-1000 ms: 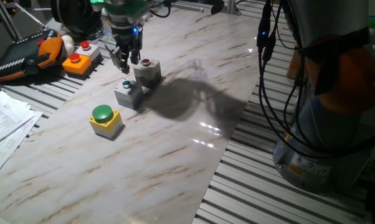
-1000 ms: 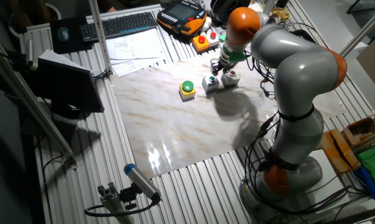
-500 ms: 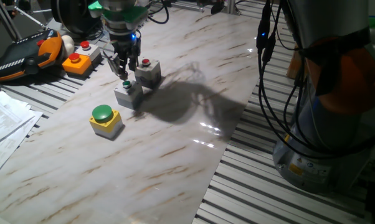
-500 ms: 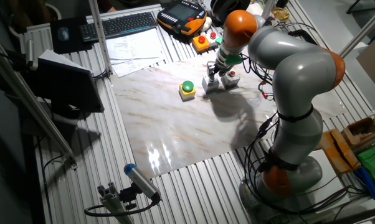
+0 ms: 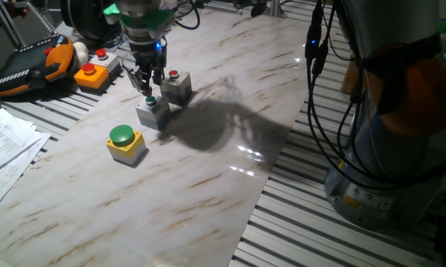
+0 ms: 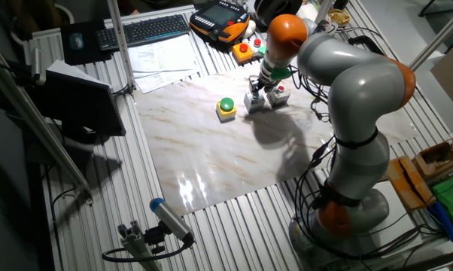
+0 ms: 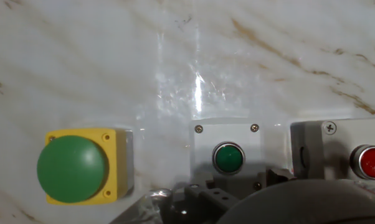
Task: Press three buttons from left to right in sequence
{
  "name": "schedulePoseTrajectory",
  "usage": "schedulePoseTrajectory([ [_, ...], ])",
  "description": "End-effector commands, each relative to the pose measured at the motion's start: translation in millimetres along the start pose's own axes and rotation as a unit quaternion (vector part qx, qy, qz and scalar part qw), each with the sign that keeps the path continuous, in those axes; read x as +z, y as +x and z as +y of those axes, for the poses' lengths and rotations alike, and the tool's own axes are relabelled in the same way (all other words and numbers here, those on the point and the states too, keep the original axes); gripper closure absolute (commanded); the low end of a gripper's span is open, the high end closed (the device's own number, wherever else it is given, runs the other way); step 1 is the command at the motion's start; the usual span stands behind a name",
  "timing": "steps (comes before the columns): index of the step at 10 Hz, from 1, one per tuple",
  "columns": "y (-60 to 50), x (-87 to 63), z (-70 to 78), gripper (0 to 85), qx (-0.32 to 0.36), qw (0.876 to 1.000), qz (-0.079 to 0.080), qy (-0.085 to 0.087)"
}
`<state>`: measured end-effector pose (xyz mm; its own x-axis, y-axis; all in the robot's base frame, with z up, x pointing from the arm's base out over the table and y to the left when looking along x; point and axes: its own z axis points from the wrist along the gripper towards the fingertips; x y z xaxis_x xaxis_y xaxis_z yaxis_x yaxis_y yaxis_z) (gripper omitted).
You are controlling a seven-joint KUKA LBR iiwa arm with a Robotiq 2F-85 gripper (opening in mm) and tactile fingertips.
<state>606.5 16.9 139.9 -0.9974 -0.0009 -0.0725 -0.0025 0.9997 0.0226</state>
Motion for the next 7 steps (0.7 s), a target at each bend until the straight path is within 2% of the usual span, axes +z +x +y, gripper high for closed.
schedulePoseTrajectory([
  [1,0.0,-0.1,0.4,35.3,0.001,1.000,0.002,0.006],
  [3,0.0,-0.1,0.4,35.7,0.017,1.000,0.004,0.020],
  [4,0.0,-0.1,0.4,36.3,0.018,1.000,0.010,0.018],
  [5,0.0,-0.1,0.4,36.3,0.020,0.999,0.006,0.031],
  [7,-0.8,-1.1,4.6,36.7,0.018,1.000,0.014,0.015],
])
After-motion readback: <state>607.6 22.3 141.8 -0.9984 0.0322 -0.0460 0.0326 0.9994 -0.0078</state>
